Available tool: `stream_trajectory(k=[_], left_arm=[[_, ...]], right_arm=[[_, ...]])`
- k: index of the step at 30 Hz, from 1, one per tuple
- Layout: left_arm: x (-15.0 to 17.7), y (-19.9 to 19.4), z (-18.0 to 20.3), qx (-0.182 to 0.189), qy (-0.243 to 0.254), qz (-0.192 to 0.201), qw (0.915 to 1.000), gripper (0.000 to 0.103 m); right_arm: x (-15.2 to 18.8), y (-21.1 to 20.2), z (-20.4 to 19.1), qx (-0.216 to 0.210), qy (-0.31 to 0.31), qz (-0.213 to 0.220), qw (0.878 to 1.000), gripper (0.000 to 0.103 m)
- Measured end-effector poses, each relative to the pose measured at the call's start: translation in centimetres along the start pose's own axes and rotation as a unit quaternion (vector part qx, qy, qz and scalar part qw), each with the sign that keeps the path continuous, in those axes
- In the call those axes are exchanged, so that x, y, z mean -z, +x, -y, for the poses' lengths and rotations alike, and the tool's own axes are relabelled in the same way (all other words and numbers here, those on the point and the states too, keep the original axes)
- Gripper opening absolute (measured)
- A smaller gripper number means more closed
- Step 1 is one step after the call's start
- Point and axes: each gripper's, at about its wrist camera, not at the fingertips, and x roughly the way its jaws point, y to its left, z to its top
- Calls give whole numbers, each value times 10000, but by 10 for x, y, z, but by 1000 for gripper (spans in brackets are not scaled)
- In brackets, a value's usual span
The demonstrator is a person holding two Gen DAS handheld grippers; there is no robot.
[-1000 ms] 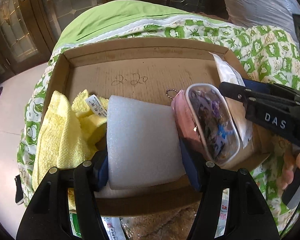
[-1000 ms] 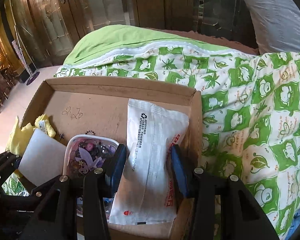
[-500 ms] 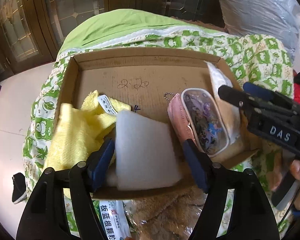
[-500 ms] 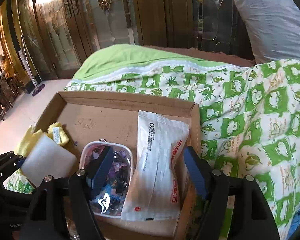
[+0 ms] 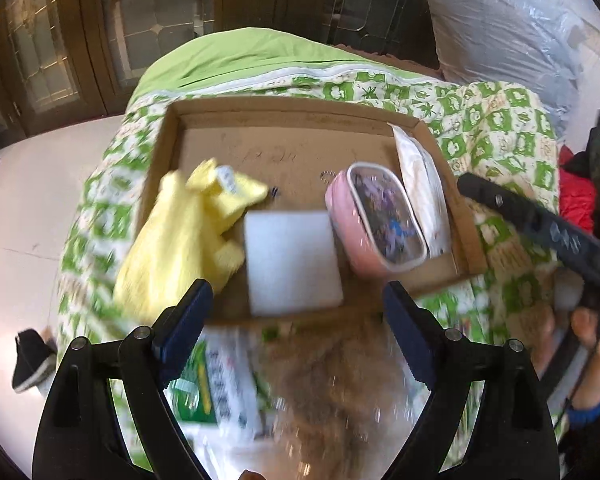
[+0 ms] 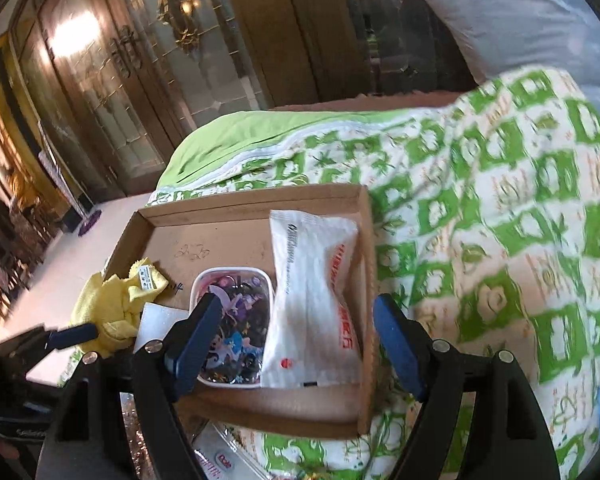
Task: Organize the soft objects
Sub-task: 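Release the foam block in the tray with the left tool while the right tool releases the packet, then move the left tool to the brown fibre bag while the right tool grasps the coloured-pencil bag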
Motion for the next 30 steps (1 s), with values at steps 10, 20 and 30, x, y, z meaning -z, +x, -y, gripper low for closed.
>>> stream_trajectory(k=[10, 20, 30], left_arm=[[78, -34, -36, 22, -577, -95, 9983, 87], [106, -42, -15, 154, -331, -113, 9993, 87], [111, -36, 1, 165, -77, -184, 9997, 87]], right_arm=[[23, -13, 3, 14, 187, -194, 9996, 79], [58, -30, -8, 16, 31, -739, 9973, 79], [87, -14, -15, 165, 16, -1643, 9863, 61]])
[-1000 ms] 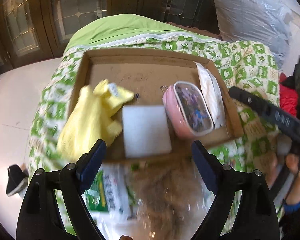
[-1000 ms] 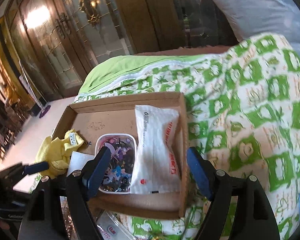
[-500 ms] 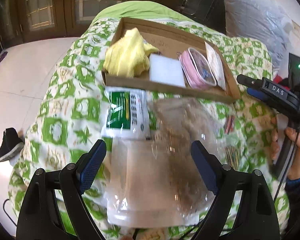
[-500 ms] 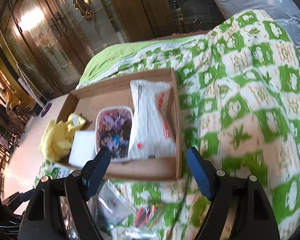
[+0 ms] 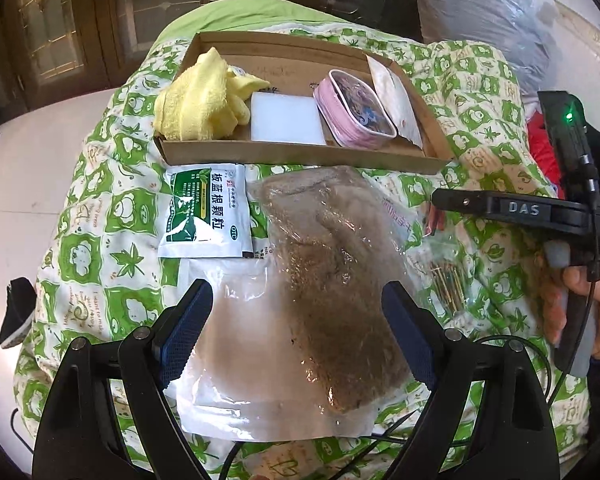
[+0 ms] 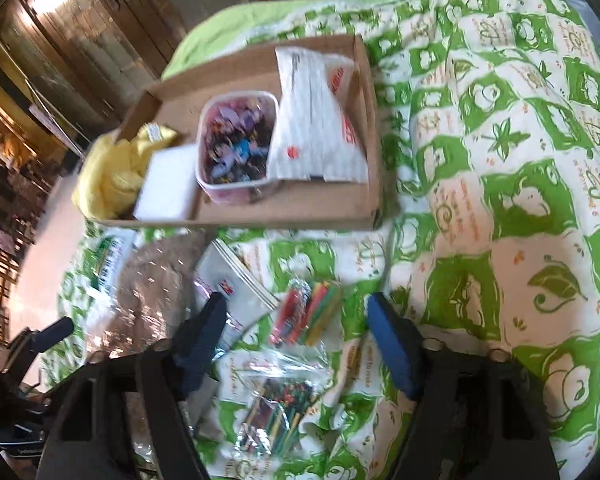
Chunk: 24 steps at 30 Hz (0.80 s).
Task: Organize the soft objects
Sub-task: 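Move the left tool to the brown fibre bag while the right tool grasps the coloured-pencil bag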
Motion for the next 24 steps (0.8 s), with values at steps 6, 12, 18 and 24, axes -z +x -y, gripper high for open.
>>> stream_trajectory(k=[6, 12, 18, 24], left_arm=[[-4, 0, 7, 10, -65, -3, 10000, 87], [-14, 10, 41, -104, 181, -51, 9998, 87], [-21, 33, 68, -507, 397, -135, 9978, 90], [-24, 52, 58, -946, 196, -381, 9946, 97]], right_arm=[[1, 12, -4, 79, -11, -165, 9998, 51], [0, 33, -11, 271, -32, -333, 9991, 38], [-4, 33, 2, 179, 231, -305, 9991, 27], [-3, 33, 3, 197, 200, -301, 9992, 27]])
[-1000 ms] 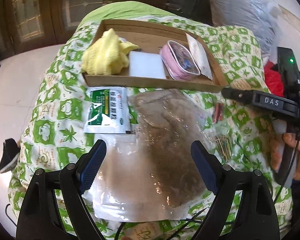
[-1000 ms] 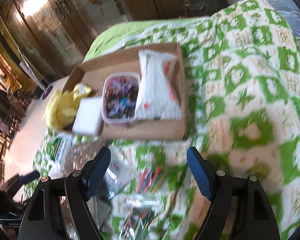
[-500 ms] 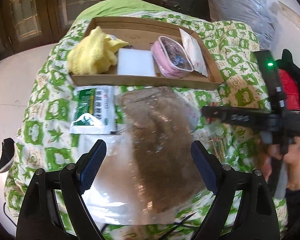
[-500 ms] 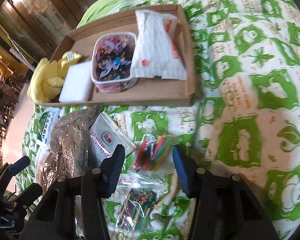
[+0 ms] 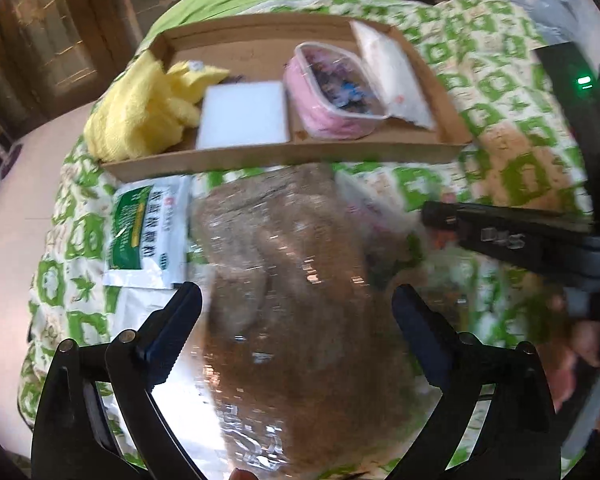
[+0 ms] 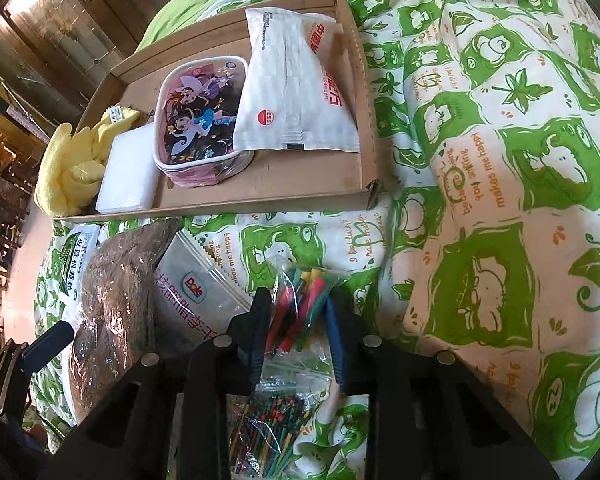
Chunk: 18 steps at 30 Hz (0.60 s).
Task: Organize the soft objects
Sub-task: 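Move the left tool to the brown fibre bag while the right tool grasps the coloured-pencil bag, then grasp and lift the brown fibre bag with the left tool while the right tool holds the pencil bag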
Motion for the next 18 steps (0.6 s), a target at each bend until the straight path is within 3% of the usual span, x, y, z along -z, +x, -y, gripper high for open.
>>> stream_trajectory(k=[4, 14, 16, 18], left_arm=[[5, 14, -10, -104, -103, -208, 9997, 97], [5, 33, 0, -361, 173, -326, 9987, 96], [5, 31, 0, -284, 180, -232, 9992, 78], [5, 25, -1, -172, 188, -132, 9996, 44]], right_arm=[[-1, -1, -1, 6, -10, -1, 10000, 27], [0, -2, -7, 19, -72, 14, 10000, 27], [0, -2, -7, 14, -91, 20, 10000, 27], [1, -3, -7, 3, -105, 31, 9999, 27]])
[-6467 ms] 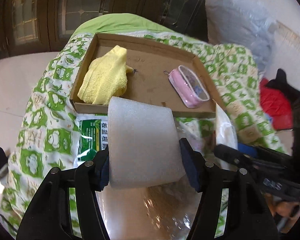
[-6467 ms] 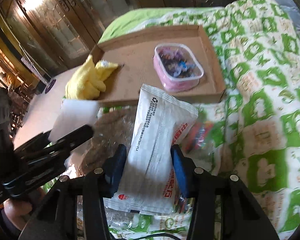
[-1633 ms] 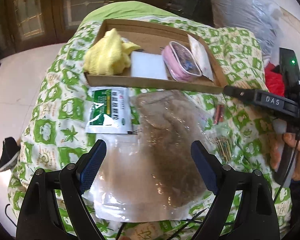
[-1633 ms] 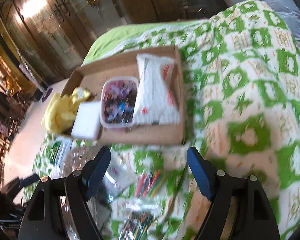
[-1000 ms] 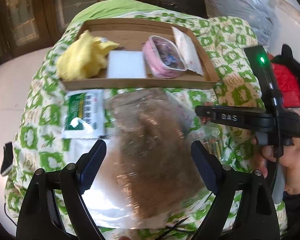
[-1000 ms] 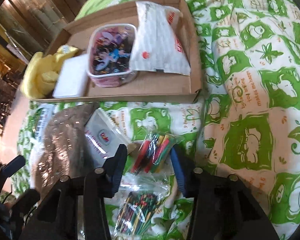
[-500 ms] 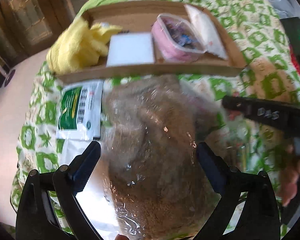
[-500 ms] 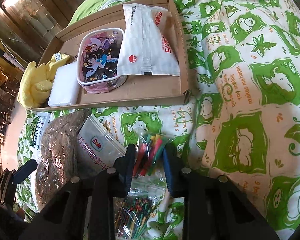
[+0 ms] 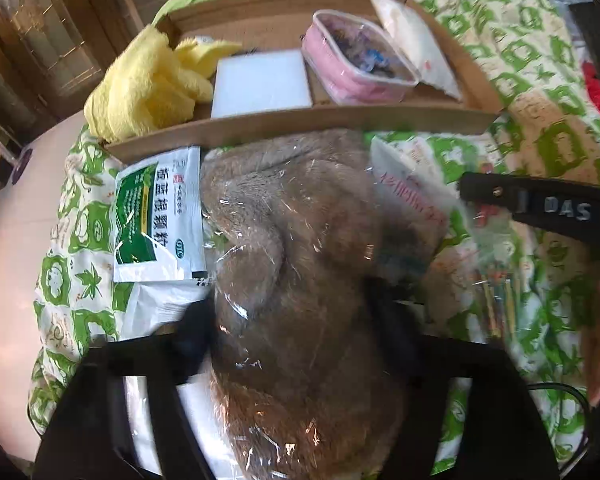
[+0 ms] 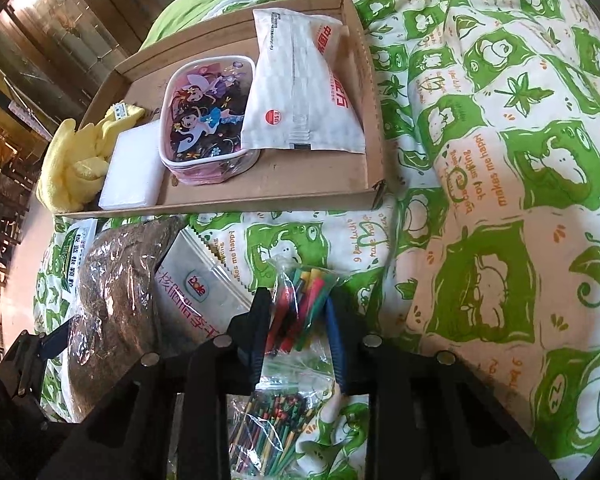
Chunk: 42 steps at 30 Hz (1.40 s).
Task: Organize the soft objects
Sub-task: 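Grasp and lift the brown fibre bag with the left tool while the right tool holds the pencil bag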
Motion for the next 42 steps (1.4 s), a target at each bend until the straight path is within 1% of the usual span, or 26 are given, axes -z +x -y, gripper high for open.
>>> stream_trajectory(k=[2, 4, 7, 12, 15, 18, 20, 26, 31, 37, 42], left_arm=[[1, -6, -2, 153, -45, 68, 9998, 34], [3, -10, -10, 443, -204, 102, 9988, 29], [8, -21, -28, 981, -564, 135, 9935, 28], [14, -37, -49, 1440, -978, 347, 9841, 28], [13, -48, -53, 1430, -1006, 505, 9833, 28], [17, -55, -53, 1366, -957, 586, 9842, 28], [20, -57, -54, 1319, -910, 573, 9854, 28], [17, -53, -49, 1198, -822, 622, 9874, 28], [16, -56, -49, 1146, -799, 704, 9877, 28], [17, -57, -48, 1110, -777, 743, 9880, 28], [17, -59, -48, 1091, -760, 779, 9880, 28]], right_arm=[[0, 0, 0, -6, -7, 11, 10000, 27], [0, -1, 1, -25, -4, 25, 10000, 27], [0, -2, 2, -65, 14, 48, 10000, 25], [0, -2, 2, -70, 8, 51, 10000, 25], [-1, -3, 2, -101, 5, 86, 9999, 20], [-1, -5, 2, -142, 15, 140, 9998, 18], [-1, -5, 2, -141, 5, 144, 9998, 18], [1, -10, 2, -176, -6, 248, 9995, 17], [4, -21, 0, -156, -83, 417, 9990, 17], [7, -35, 5, -267, -126, 638, 9975, 17], [7, -39, 5, -278, -155, 663, 9973, 17]])
